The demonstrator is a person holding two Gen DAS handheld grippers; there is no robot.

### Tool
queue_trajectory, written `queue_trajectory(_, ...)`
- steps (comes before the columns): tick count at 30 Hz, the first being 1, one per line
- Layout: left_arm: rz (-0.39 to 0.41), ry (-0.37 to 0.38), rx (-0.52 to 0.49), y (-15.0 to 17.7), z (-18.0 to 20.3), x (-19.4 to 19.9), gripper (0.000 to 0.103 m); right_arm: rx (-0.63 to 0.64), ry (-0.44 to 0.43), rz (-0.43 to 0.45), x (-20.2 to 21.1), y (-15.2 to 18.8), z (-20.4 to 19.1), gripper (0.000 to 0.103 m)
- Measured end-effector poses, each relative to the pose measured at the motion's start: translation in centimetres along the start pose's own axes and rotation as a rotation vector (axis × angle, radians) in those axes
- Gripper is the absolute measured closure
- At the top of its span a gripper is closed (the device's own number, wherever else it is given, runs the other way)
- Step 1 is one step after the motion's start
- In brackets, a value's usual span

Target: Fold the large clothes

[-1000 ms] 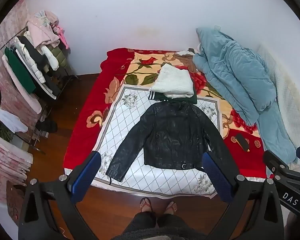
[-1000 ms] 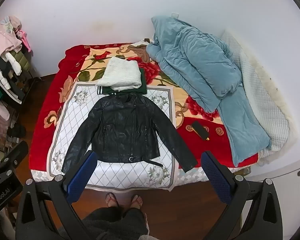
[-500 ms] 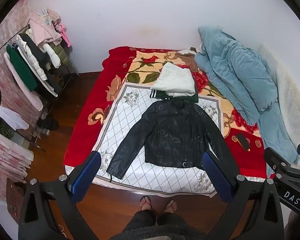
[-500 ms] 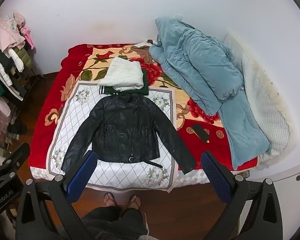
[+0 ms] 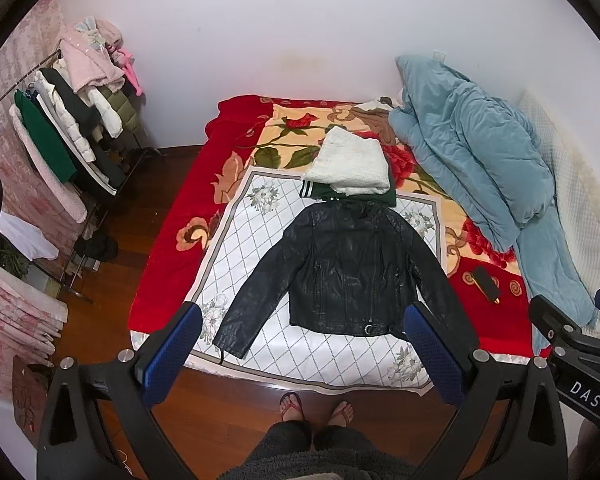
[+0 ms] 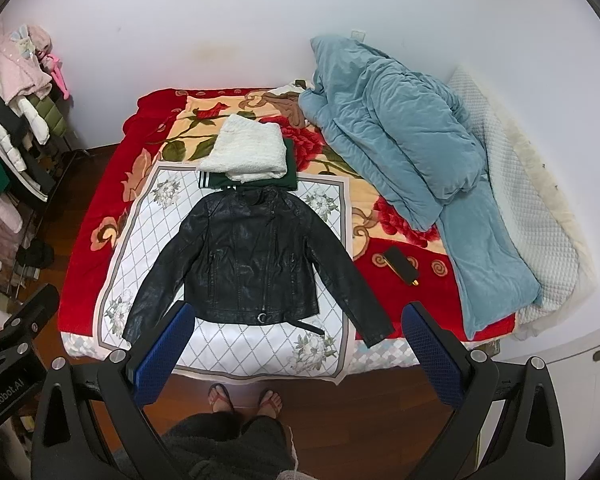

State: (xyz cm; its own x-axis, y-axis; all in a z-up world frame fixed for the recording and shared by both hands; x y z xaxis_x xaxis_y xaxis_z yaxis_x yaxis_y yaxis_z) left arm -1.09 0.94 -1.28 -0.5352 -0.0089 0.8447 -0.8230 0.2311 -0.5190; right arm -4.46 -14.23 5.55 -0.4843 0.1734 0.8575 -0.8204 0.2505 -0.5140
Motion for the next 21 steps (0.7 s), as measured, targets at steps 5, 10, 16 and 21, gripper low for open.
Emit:
queue_trajectory(5,-0.001,-0.002,0.001,-0.17,0.04,-0.02,0.000,0.000,-0.002,0.000,0.04,-0.03,0.05,0.000)
queue_trajectory(10,0.000,-0.002,0.000,-0.07,0.06,0.05,0.000,0.000,0.000,0.002,0.11,-0.05,0.05,0.000)
queue_trajectory(16,0.000,-0.003,0.001,-0.12,0.13,0.07,0.000,-0.002,-0.001,0.003,0.20,-0.19,0.17,0.000)
queue_trajectory(21,0.000,-0.002,0.002,-0.17,0.19,0.05,0.000,0.001,-0.001,0.004,0.24,-0.12,0.13,0.000)
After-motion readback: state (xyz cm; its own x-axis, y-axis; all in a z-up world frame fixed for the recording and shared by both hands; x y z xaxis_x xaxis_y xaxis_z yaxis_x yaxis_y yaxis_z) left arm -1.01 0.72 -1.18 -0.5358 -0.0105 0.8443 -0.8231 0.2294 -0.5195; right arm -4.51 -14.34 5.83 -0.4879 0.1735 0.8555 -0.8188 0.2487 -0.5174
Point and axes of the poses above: each gripper's, at about its wrist camera, not at the fingertips, and x roughly against the way its jaws point, z to its right, y to its underside, the point moved 1 cm from there along -x, roughly the way its jaws point, and after that the axes turned 13 degrees about -x, right-handed, at the moved point
